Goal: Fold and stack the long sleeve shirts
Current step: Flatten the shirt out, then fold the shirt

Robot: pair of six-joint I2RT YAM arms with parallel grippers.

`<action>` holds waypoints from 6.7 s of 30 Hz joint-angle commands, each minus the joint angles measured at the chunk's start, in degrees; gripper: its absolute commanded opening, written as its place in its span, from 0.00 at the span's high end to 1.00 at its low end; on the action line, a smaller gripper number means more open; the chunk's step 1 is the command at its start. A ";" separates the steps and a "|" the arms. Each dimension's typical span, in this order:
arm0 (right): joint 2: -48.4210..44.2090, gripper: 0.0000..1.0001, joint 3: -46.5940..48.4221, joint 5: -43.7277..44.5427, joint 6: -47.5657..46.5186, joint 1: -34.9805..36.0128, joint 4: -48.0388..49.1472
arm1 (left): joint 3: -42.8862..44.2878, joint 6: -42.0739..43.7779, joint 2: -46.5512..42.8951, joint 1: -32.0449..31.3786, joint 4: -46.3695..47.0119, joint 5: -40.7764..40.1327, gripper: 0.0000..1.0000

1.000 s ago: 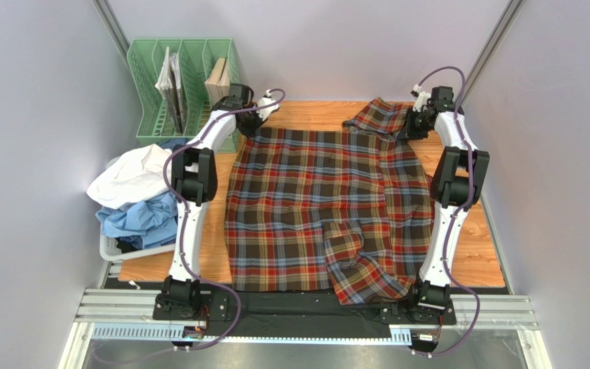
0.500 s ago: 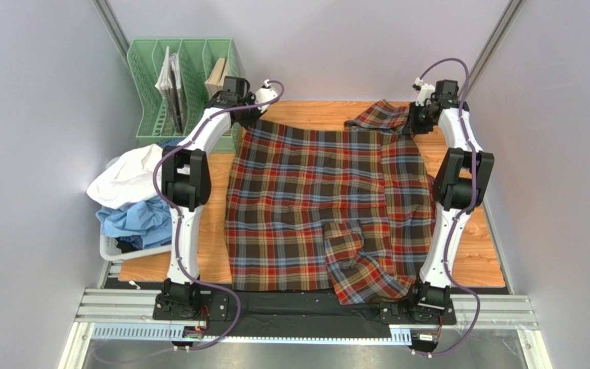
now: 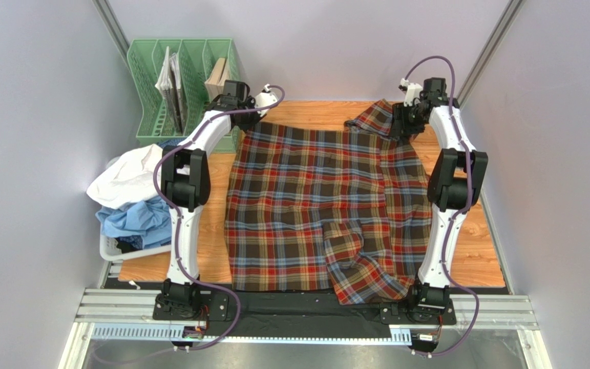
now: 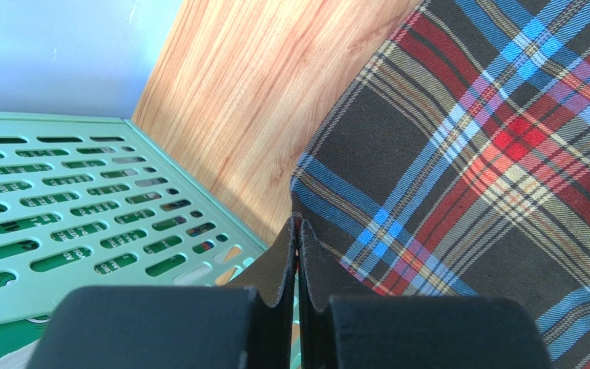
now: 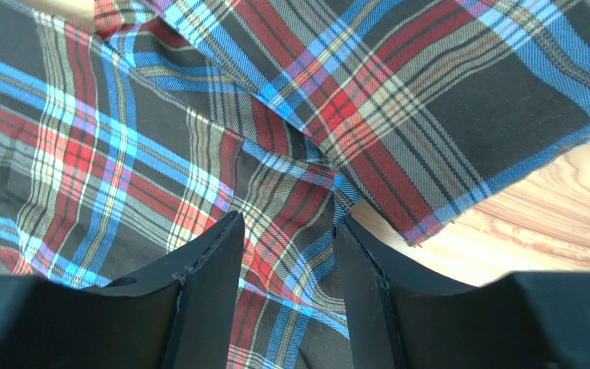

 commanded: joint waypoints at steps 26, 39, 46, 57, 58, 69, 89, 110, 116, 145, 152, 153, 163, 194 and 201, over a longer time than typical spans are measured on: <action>12.79 0.07 12.11 3.01 24.09 -6.90 13.30 | 2.29 -0.57 -1.68 0.43 -0.44 0.33 0.80; 8.67 0.91 12.39 -5.44 27.44 -9.19 17.08 | 4.49 -2.68 -0.89 0.43 -1.14 -2.39 0.47; 0.59 1.00 10.27 -9.48 28.67 -6.04 21.29 | 3.71 -5.66 -3.52 0.52 -1.23 -2.31 0.43; -1.53 1.00 8.60 0.27 17.15 14.17 18.22 | 1.60 -19.46 -11.33 4.21 -2.55 10.42 0.32; -0.83 1.00 8.60 -0.16 17.33 17.15 18.31 | 0.63 -20.78 -11.96 4.65 -1.76 13.83 0.32; 0.76 0.27 9.31 1.06 11.54 30.19 14.47 | 1.32 -29.40 -11.09 5.80 -0.87 23.97 0.34; -2.33 0.22 1.13 2.02 -19.05 19.99 4.16 | 3.07 -34.92 -1.25 -4.83 -2.90 15.02 0.22; -2.68 0.31 -6.52 7.56 -28.46 15.42 7.23 | 15.29 -38.98 9.92 -8.53 -4.04 9.39 0.43; -2.06 0.58 -5.55 8.53 -27.41 15.15 8.55 | 18.91 -38.98 12.03 -9.06 -6.85 6.66 0.32; -5.57 0.72 -7.39 7.57 -26.88 13.40 7.85 | -10.45 -19.56 -17.59 -16.71 -8.61 23.54 1.00; -6.19 0.58 -9.15 7.04 -28.37 12.17 7.76 | -7.30 -29.13 -12.95 -14.34 -3.43 15.81 0.64; -6.28 0.57 -9.59 7.13 -28.46 11.99 8.02 | -4.50 -31.49 -11.80 -13.81 -3.43 13.45 0.55; -4.52 0.76 -7.93 9.76 -28.55 11.55 9.52 | 15.12 -36.96 5.25 -12.49 -12.12 5.87 0.25; -4.87 1.00 -7.31 8.71 -27.06 11.55 8.99 | 23.22 -40.39 13.45 -12.31 -13.89 2.78 0.87; -5.66 1.00 -8.10 8.27 -26.71 11.46 8.73 | 6.54 -37.50 -4.81 -13.27 -5.98 15.96 1.00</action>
